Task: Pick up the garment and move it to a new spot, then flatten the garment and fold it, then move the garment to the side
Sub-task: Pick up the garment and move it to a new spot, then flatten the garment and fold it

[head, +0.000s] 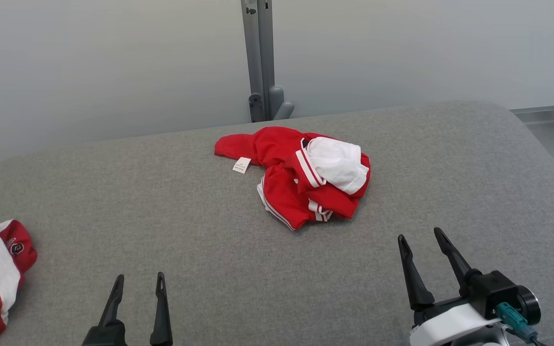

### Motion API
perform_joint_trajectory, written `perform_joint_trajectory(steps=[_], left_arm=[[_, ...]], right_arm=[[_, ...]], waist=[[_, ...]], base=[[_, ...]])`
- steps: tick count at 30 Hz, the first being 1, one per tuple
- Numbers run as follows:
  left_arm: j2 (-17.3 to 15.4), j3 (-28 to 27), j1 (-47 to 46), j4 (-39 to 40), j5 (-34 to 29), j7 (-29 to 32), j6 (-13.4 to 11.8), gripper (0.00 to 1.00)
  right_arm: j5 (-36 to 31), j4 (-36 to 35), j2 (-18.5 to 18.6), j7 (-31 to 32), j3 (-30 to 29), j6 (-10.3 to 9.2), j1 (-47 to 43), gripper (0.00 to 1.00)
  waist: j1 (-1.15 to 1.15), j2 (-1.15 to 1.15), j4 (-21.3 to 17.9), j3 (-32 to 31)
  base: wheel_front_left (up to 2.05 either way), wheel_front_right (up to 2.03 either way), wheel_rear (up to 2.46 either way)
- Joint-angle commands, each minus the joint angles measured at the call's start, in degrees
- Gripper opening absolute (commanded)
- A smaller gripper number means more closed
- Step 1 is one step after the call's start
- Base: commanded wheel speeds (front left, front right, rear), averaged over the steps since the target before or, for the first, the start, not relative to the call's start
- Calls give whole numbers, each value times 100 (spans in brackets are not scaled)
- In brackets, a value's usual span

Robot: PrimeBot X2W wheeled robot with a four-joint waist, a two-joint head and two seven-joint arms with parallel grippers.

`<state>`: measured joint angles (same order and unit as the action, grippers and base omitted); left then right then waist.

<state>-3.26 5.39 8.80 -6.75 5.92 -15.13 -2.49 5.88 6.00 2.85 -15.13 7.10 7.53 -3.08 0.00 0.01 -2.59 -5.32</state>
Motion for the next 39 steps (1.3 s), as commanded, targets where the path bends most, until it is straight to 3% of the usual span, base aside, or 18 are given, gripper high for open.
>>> perform_joint_trajectory(steps=[1,32,39], left_arm=[[7,9,-48,-21,-75,-1,23,100],[37,136,-253,-97,50,-1,-64,100],[37,371,-514,-250,147,-1,38,100]], right_arm=[[-52,23,10,-1,-14,-8,-36,100],[108,133,9,-1,38,-8,79,100],[-115,165,8,-1,-172,-8,131,100]], waist=[[0,-1,14,10],[0,-1,62,73],[0,-1,-34,193]], base=[[0,0,0],[0,0,0],[0,0,0]])
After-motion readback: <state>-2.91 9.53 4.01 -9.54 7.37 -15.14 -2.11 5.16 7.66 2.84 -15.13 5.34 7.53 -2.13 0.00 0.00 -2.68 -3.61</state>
